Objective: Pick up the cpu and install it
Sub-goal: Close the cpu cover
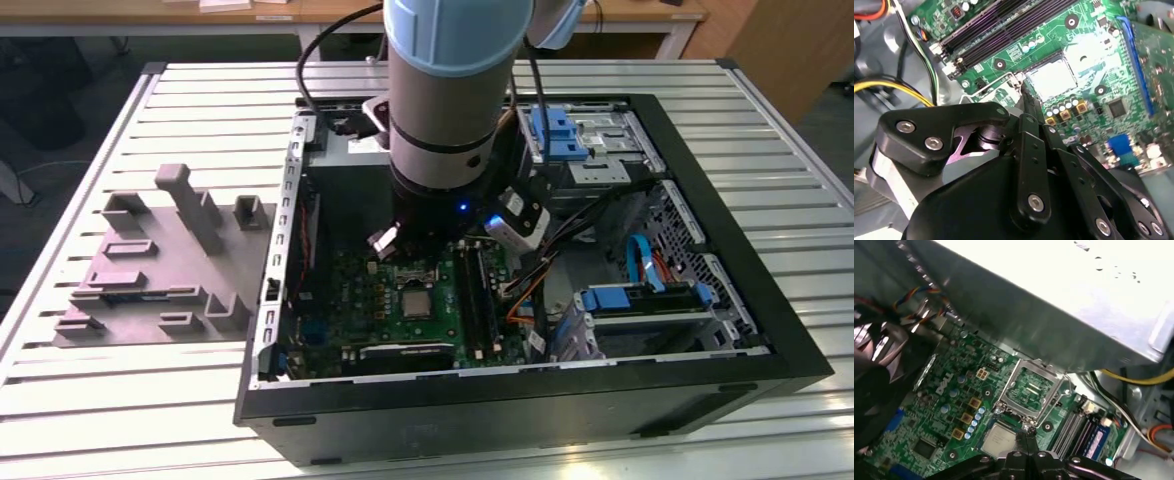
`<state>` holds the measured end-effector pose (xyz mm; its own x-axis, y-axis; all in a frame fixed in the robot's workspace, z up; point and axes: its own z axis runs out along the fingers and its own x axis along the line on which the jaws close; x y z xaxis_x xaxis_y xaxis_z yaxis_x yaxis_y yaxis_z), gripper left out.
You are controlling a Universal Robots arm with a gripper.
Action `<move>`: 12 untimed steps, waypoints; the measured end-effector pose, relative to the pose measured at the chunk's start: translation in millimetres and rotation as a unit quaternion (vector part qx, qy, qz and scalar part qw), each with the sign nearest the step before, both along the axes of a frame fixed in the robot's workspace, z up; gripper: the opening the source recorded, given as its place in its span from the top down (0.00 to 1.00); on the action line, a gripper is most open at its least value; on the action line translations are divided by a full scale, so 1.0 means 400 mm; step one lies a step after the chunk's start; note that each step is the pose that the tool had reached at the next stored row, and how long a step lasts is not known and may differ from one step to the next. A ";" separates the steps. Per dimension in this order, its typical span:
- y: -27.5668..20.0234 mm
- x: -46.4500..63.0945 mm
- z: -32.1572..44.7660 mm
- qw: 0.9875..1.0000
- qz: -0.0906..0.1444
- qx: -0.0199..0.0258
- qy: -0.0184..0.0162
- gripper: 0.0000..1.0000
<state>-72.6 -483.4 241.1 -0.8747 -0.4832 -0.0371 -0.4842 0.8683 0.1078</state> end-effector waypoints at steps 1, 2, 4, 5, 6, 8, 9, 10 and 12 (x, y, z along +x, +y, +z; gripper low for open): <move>0.000 0.000 -0.002 1.000 0.010 0.000 0.000 0.89; 0.000 0.000 -0.004 1.000 0.018 0.000 0.000 0.89; 0.002 0.004 -0.005 1.000 0.022 0.000 0.000 0.89; 0.004 0.007 -0.006 1.000 0.023 0.000 0.000 0.89; 0.008 0.011 -0.007 1.000 0.023 0.000 0.000 0.89; 0.017 0.022 -0.008 1.000 0.022 0.000 0.000 0.89; 0.020 0.028 -0.010 1.000 0.022 0.000 0.000 0.89; 0.023 0.033 -0.011 1.000 0.022 0.000 0.000 0.89; 0.029 0.045 -0.013 1.000 0.022 0.000 0.000 0.89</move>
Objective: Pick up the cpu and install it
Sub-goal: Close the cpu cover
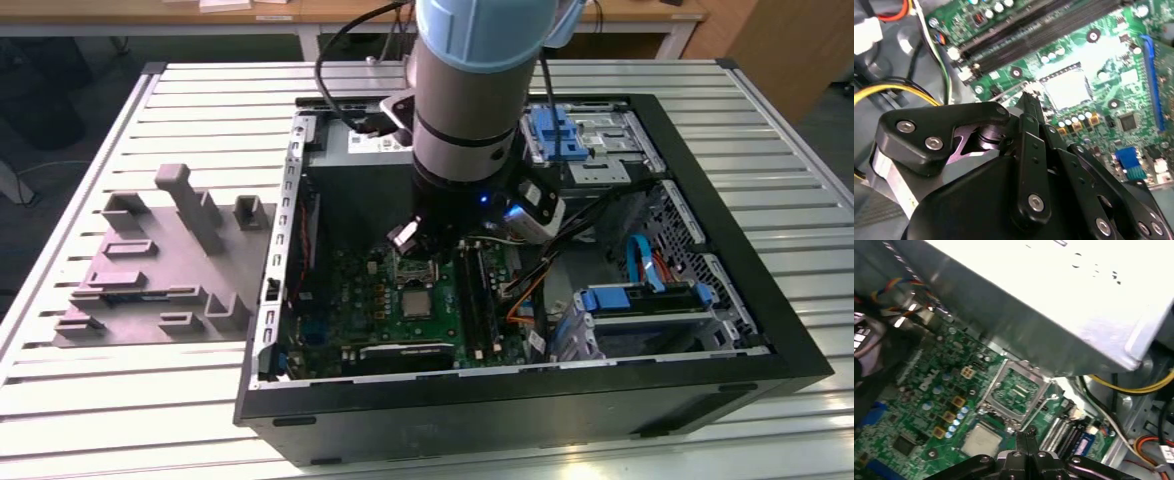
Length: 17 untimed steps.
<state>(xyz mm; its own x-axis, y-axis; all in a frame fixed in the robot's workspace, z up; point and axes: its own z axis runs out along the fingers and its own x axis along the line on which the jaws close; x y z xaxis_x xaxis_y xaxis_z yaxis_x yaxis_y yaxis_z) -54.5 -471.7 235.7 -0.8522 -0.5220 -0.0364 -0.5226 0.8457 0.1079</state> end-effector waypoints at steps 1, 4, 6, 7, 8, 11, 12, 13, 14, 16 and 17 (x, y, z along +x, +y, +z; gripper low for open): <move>0.003 0.007 -0.002 1.000 0.000 0.000 0.000 0.89; 0.013 0.026 -0.007 1.000 0.000 0.000 0.000 0.89; 0.020 0.036 -0.011 1.000 0.000 0.000 0.000 0.89; 0.023 0.038 -0.012 1.000 0.000 0.000 0.000 0.89; 0.027 0.038 -0.013 1.000 0.000 0.001 0.000 0.89; 0.030 0.038 -0.016 1.000 0.012 0.005 0.000 0.89; 0.030 0.038 -0.016 1.000 0.021 0.005 0.000 0.89; 0.030 0.038 -0.017 1.000 0.030 0.005 0.000 0.89; 0.030 0.038 -0.018 0.999 0.039 0.005 0.001 0.89; 0.030 0.038 -0.020 0.998 0.057 0.005 -0.001 0.89; 0.030 0.038 -0.021 0.998 0.064 0.005 -0.002 0.89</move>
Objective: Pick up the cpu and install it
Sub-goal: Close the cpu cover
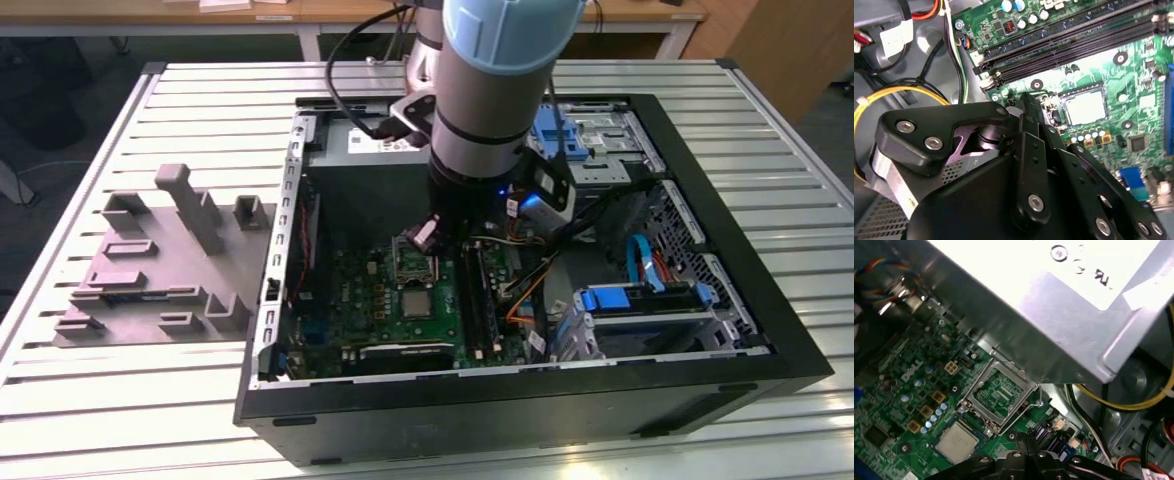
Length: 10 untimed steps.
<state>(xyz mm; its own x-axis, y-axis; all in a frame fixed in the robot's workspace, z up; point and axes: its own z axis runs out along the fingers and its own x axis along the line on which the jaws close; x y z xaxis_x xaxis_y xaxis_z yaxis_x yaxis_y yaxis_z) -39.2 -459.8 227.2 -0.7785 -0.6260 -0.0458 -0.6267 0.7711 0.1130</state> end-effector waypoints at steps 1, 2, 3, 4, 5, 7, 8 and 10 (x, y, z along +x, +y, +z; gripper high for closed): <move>0.000 0.000 -0.001 1.000 0.006 0.000 -0.002 0.89; 0.000 0.000 -0.002 1.000 0.013 0.000 -0.004 0.89; 0.000 0.000 -0.003 1.000 0.019 -0.001 -0.006 0.89; 0.001 0.000 -0.004 1.000 0.024 -0.001 -0.007 0.89; 0.003 0.000 -0.004 1.000 0.026 -0.001 -0.007 0.89; 0.009 0.001 -0.006 1.000 0.028 0.000 -0.007 0.89; 0.011 0.001 -0.007 1.000 0.029 0.002 -0.007 0.89; 0.012 0.003 -0.008 0.999 0.030 0.012 -0.008 0.89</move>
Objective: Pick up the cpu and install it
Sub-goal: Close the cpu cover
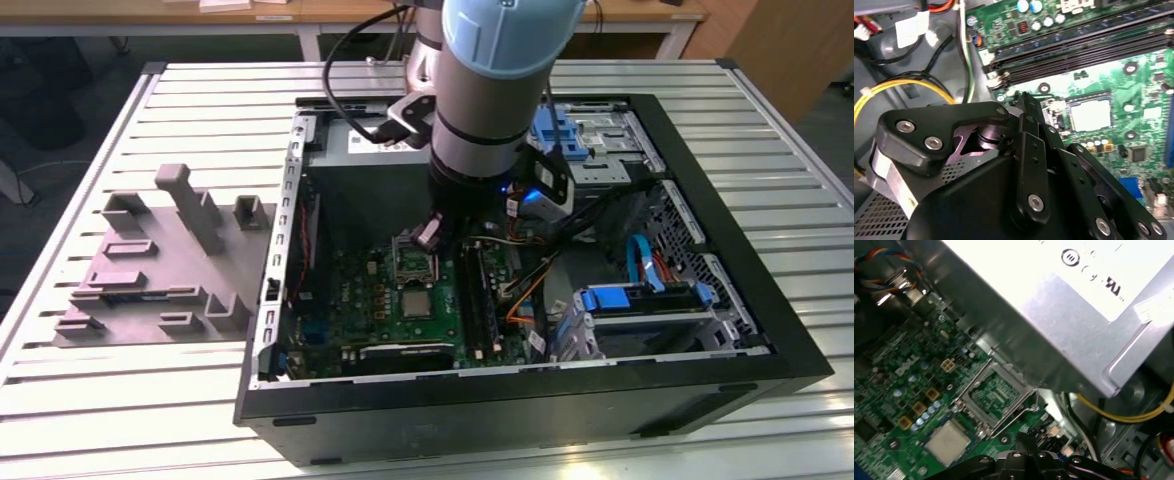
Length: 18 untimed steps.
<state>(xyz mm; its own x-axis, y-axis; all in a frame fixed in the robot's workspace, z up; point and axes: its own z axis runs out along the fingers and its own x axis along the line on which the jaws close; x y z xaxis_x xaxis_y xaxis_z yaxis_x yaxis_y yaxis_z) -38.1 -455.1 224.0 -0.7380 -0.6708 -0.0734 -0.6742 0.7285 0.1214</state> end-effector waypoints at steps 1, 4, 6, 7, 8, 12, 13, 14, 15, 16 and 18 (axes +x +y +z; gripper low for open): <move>0.000 0.001 0.000 1.000 0.000 0.007 0.000 0.89; 0.000 0.003 -0.002 1.000 0.001 0.028 0.000 0.89; 0.000 0.004 -0.005 0.999 0.001 0.036 0.000 0.89; 0.001 0.004 -0.010 0.999 0.001 0.037 0.000 0.89; 0.002 0.004 -0.014 0.999 0.001 0.037 0.000 0.89; 0.005 0.004 -0.023 0.999 0.001 0.050 0.000 0.89; 0.005 0.004 -0.025 0.999 0.001 0.053 0.000 0.89; 0.006 0.004 -0.029 0.999 0.001 0.055 0.000 0.89; 0.007 0.004 -0.031 0.998 0.001 0.055 0.000 0.89; 0.008 0.004 -0.033 0.998 0.001 0.055 0.000 0.89; 0.009 0.004 -0.035 0.998 0.002 0.057 0.000 0.89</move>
